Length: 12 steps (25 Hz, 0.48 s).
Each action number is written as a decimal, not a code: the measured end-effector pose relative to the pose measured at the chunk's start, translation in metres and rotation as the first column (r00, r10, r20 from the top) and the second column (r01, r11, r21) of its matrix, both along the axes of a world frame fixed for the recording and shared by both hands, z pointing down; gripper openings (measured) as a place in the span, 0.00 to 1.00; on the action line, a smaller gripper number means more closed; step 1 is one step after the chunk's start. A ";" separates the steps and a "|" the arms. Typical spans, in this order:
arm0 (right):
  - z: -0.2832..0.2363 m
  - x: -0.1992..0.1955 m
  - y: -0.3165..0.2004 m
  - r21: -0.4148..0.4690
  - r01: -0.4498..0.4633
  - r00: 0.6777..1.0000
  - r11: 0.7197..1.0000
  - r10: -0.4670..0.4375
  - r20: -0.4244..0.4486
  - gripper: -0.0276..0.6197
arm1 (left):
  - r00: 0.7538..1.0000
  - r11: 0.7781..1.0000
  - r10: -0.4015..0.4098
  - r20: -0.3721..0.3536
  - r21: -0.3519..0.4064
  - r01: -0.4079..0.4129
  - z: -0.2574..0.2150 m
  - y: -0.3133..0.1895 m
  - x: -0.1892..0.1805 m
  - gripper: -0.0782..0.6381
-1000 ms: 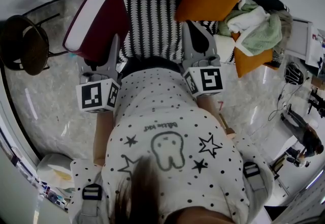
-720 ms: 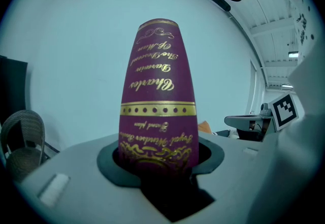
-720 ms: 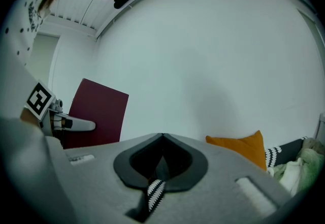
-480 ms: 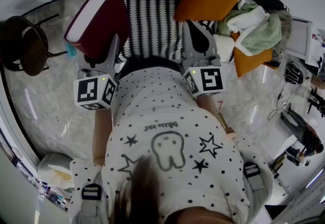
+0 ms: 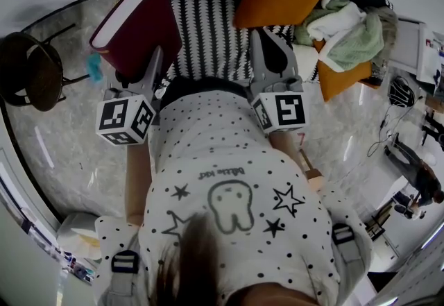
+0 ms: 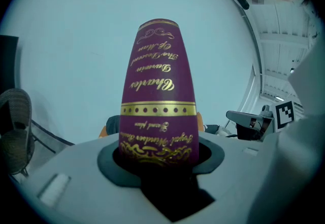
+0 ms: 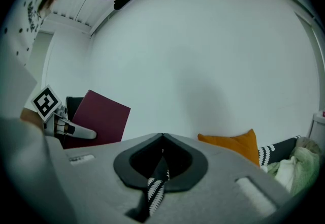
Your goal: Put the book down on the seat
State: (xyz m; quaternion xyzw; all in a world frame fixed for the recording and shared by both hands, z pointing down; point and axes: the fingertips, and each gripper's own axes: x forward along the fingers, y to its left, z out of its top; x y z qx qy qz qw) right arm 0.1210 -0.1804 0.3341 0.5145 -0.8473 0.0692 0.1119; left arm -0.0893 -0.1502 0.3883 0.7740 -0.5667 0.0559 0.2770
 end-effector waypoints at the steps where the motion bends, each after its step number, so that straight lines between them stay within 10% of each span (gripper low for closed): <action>1: 0.000 0.001 -0.001 -0.002 -0.005 1.000 1.000 0.005 -0.002 0.04 | 1.000 1.000 0.004 -0.008 -0.010 -0.004 0.003 -0.002 0.001 0.44; 12: 0.009 0.013 -0.019 -0.041 -0.043 0.999 0.998 0.042 -0.013 0.04 | 0.996 0.987 0.067 -0.066 -0.142 -0.076 0.048 -0.030 0.018 0.44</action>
